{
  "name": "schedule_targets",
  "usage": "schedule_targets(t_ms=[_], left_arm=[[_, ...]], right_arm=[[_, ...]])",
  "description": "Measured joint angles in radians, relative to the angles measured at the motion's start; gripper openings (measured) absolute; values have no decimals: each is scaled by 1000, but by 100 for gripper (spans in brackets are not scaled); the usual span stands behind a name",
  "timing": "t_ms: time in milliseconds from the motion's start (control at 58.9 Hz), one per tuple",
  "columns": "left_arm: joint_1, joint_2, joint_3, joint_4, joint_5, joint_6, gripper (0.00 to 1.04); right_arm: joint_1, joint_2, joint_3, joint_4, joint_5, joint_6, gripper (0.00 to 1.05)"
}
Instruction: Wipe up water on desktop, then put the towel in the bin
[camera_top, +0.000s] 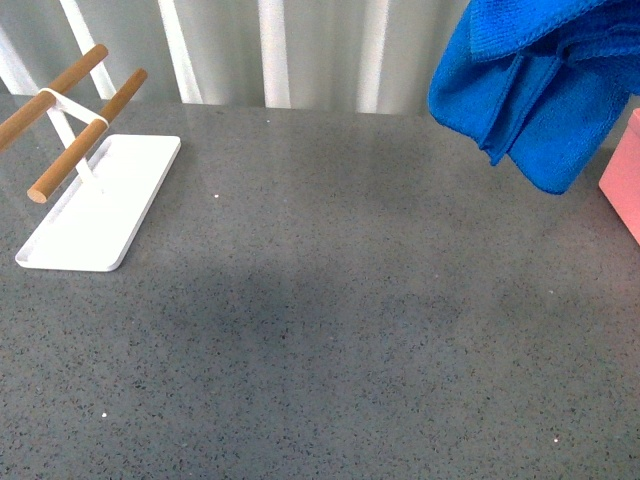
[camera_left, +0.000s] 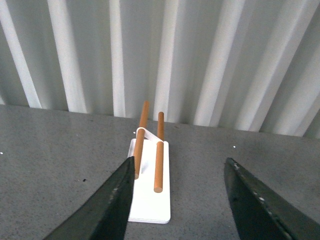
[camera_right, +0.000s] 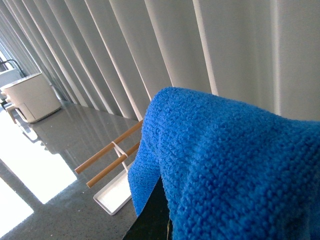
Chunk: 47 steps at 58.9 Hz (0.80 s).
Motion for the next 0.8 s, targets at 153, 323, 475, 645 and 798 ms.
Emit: schedule_targets(t_ms=[153, 323, 475, 645, 798], left_arm=[[-113, -62, -49, -33, -113, 20, 18], [-124, -120, -67, -61, -115, 29, 4], [-124, -165, -86, -93, -115, 30, 3], [-124, -211, -106, -102, -114, 31, 3], [-124, -256, -106, -134, -117, 31, 3]], right_arm=[[3, 0, -3, -10, 7, -1, 5], [6, -8, -2, -59, 21, -16, 5], [0, -30, 4, -90, 21, -23, 5], [-2, -35, 13, -168, 70, -65, 5], [-8, -49, 10, -176, 85, -80, 5]])
